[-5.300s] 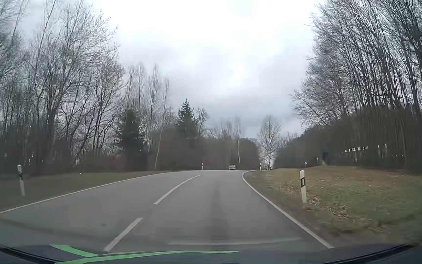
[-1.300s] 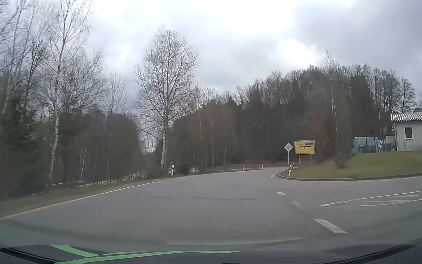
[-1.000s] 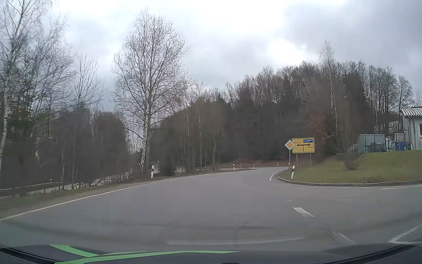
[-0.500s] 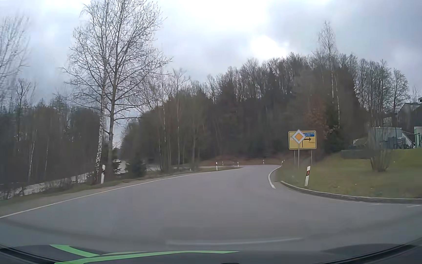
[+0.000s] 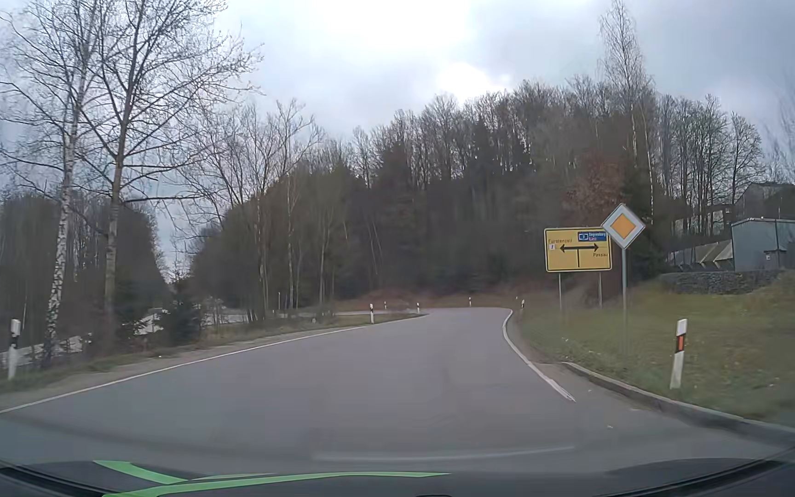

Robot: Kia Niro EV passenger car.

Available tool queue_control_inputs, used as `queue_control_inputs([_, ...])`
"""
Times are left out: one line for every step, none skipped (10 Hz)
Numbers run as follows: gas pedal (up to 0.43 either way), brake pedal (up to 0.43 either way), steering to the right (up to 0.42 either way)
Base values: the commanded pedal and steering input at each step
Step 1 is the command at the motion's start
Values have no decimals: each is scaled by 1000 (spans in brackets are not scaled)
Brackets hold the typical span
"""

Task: Follow the waypoints while adhering to traffic rules and regulations

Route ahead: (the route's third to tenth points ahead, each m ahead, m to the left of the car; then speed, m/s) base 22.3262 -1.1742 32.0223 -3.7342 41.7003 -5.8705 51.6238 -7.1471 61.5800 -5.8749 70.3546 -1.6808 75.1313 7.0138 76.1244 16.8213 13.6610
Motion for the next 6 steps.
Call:
queue_control_inputs([47, 0, 44])
queue_control_inputs([47, 0, 44])
queue_control_inputs([47, 0, 44])
queue_control_inputs([28, 0, 44])
queue_control_inputs([0, 0, 45])
queue_control_inputs([0, 0, 45])
